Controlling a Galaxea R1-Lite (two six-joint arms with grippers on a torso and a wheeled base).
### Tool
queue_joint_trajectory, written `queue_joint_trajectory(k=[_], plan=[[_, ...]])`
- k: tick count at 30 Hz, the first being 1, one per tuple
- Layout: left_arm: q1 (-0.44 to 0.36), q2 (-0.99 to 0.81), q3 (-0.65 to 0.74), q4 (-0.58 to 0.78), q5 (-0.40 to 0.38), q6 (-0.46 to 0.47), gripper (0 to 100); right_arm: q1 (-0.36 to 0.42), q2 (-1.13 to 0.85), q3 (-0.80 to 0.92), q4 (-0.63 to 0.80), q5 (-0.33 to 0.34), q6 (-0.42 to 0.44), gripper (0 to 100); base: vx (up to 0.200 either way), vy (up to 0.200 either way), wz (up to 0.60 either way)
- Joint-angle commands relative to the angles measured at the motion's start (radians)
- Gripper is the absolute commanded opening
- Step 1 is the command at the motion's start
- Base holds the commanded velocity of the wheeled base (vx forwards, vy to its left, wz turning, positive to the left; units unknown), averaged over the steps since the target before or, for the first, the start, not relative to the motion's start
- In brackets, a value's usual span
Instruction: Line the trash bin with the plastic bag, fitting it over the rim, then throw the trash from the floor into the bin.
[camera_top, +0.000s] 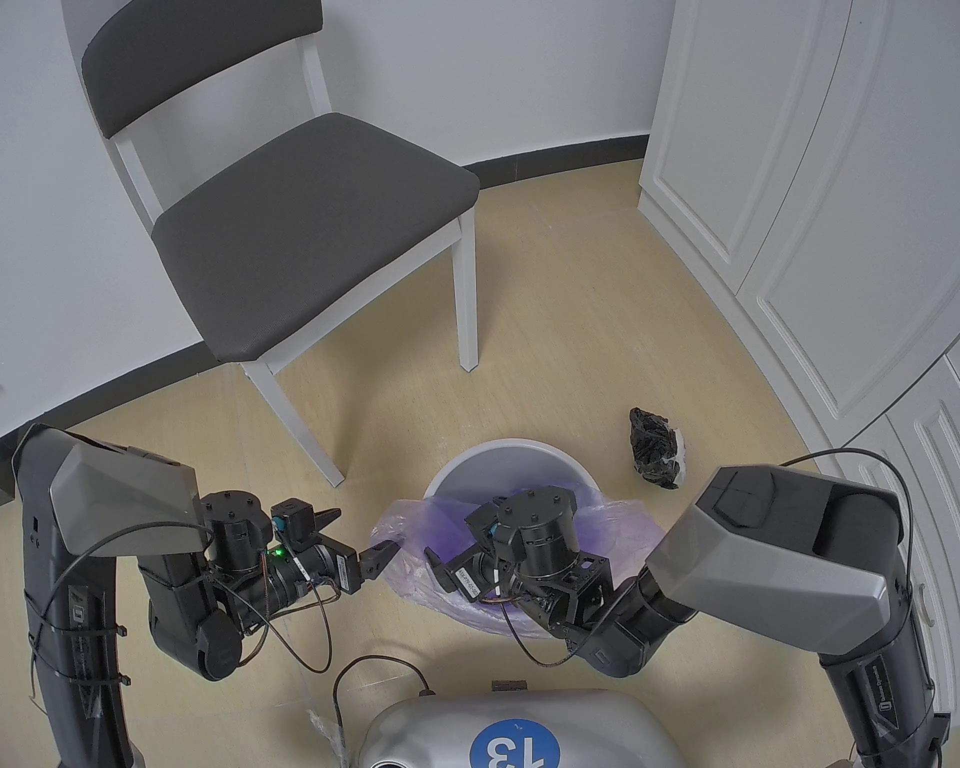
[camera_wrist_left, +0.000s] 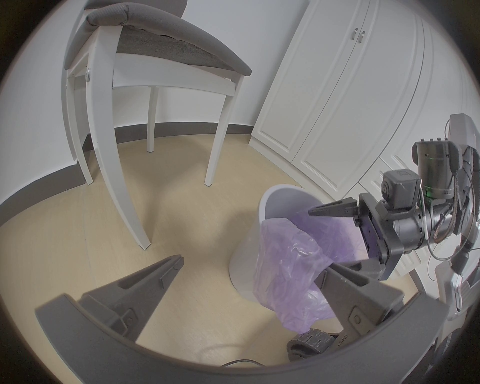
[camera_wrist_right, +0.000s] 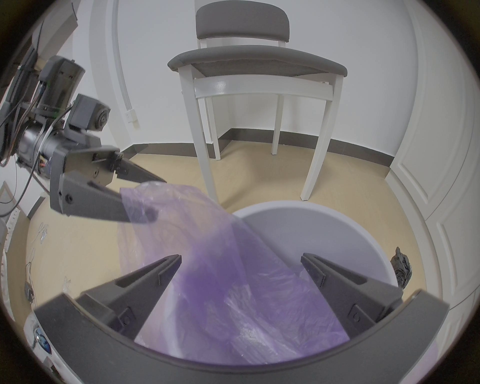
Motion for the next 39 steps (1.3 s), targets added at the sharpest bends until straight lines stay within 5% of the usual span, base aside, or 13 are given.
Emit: queue_joint_trajectory(k=[1,39], plan=[[0.005,-0.001,0.000,-0.018,0.000,-0.001,100,0.004,-0.019,0.045,-0.009,-0.001,-0.001,100,0.000,0.000,0.00],[0.015,-0.010,-0.001,-0.018,0.000,-0.001,100,0.025,0.040,-0.052,-0.006,-0.007,0.000,100,0.000,0.000,0.00]])
